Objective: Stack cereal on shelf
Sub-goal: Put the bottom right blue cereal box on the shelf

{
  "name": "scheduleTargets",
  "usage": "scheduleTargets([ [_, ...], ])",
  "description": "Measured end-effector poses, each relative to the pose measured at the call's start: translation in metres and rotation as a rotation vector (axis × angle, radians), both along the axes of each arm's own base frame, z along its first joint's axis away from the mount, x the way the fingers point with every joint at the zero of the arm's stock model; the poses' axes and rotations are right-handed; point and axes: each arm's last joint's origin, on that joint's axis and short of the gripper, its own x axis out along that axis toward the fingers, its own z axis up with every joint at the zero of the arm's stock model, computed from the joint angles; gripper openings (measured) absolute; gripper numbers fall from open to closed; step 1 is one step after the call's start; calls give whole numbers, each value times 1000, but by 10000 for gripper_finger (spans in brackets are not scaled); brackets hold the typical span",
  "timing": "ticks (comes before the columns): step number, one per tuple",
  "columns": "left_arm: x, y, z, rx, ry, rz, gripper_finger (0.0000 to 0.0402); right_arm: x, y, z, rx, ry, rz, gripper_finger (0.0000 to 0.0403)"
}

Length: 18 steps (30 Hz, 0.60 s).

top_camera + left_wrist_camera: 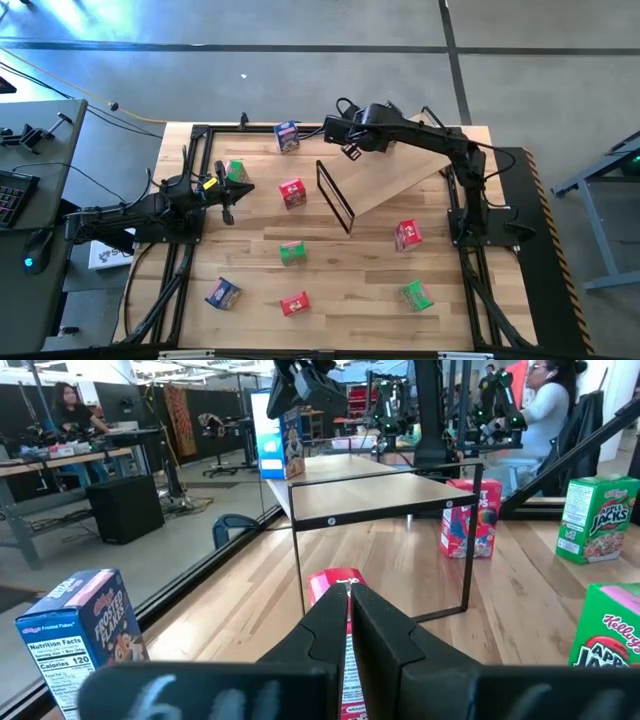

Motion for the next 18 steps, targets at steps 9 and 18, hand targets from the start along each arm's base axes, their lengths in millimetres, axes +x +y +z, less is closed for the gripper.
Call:
scheduleTargets([
  [9,0,0,0,-3,-1,0,12,4,-2,-6,10,19,0,0],
  [18,0,0,0,-7,-2,0,12,4,-2,-6,13,9,-8,0],
])
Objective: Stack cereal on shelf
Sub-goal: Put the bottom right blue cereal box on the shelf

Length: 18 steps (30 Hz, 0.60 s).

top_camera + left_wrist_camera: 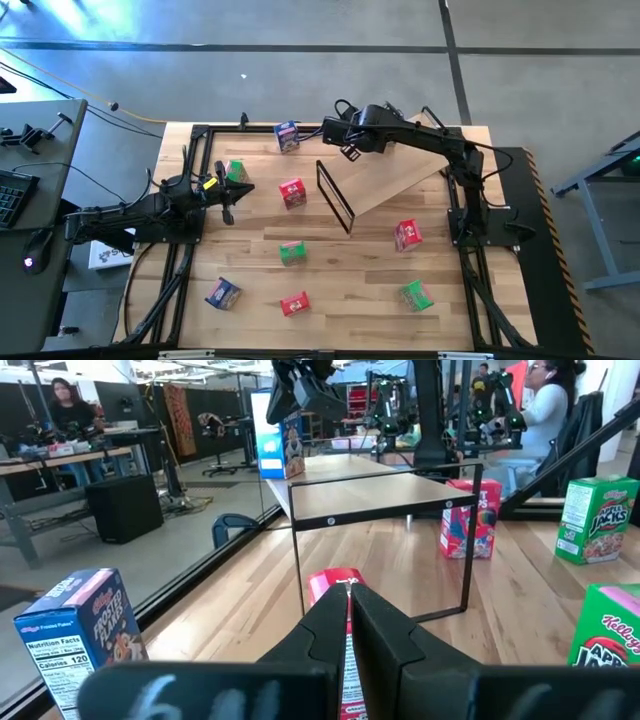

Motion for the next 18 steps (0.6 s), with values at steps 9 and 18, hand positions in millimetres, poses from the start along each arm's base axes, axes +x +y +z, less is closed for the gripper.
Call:
scheduleTargets([
  [9,0,0,0,-11,-3,0,12,0,0,0,23,0,8,0],
  [18,0,0,-1,-23,0,0,12,-2,-5,-1,35,-1,-3,0],
])
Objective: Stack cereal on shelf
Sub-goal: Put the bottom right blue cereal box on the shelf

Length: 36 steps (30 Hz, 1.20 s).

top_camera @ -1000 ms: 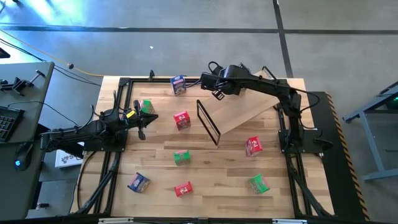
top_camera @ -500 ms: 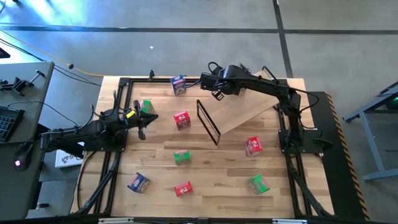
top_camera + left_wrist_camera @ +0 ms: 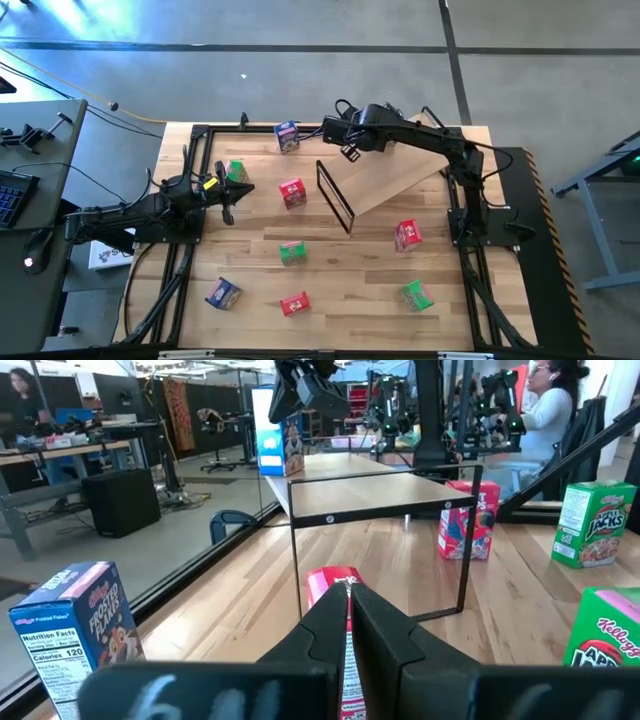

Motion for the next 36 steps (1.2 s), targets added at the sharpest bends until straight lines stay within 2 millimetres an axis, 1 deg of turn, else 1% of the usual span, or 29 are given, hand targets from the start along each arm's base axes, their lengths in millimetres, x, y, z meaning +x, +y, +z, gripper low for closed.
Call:
scheduleTargets([
  [2,0,0,0,0,0,0,12,-2,-4,0,23,2,-1,0],
  [4,0,0,0,0,0,0,12,-3,-7,-1,52,35,41,0],
  [9,0,0,0,0,1,0,12,-1,-6,-2,143,172,269,0],
  [13,0,0,0,1,-1,0,12,6,-7,-2,173,141,375,0],
  [15,0,0,1,2,-6,0,12,9,-9,-2,160,111,378,0],
  [17,0,0,1,2,-7,0,12,11,-11,-5,128,132,356,0],
  [21,0,0,1,1,-7,0,12,11,-13,-22,121,260,292,0],
  [24,0,0,1,1,-6,0,12,13,-13,-30,137,272,250,0],
  [31,0,0,0,1,-3,0,12,16,-6,-31,183,208,223,0],
  [36,0,0,0,0,-1,0,12,16,-6,-31,183,186,197,0],
])
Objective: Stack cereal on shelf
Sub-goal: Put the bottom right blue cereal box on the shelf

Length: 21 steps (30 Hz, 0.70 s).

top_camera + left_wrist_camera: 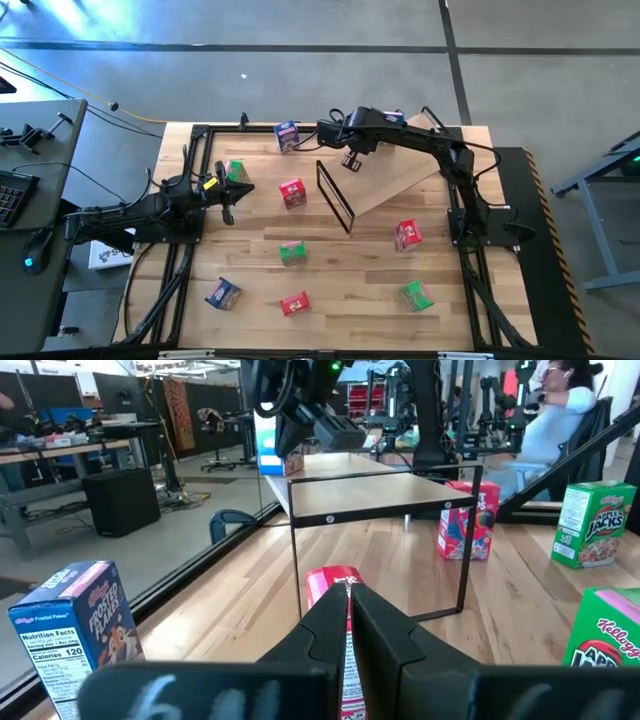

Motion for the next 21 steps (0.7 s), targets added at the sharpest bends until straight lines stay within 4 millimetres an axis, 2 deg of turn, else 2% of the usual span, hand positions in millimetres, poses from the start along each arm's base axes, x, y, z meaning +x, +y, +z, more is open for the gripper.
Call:
scheduleTargets([
  [8,0,0,0,-8,-2,0,12,0,1,-1,36,-25,-20,0],
  [15,0,0,0,-15,-3,0,12,3,13,1,63,-28,25,0],
  [18,0,0,0,-16,-3,0,12,2,24,14,163,-90,69,0],
  [21,0,0,0,-16,-3,-3,12,1,29,38,174,-166,126,0],
])
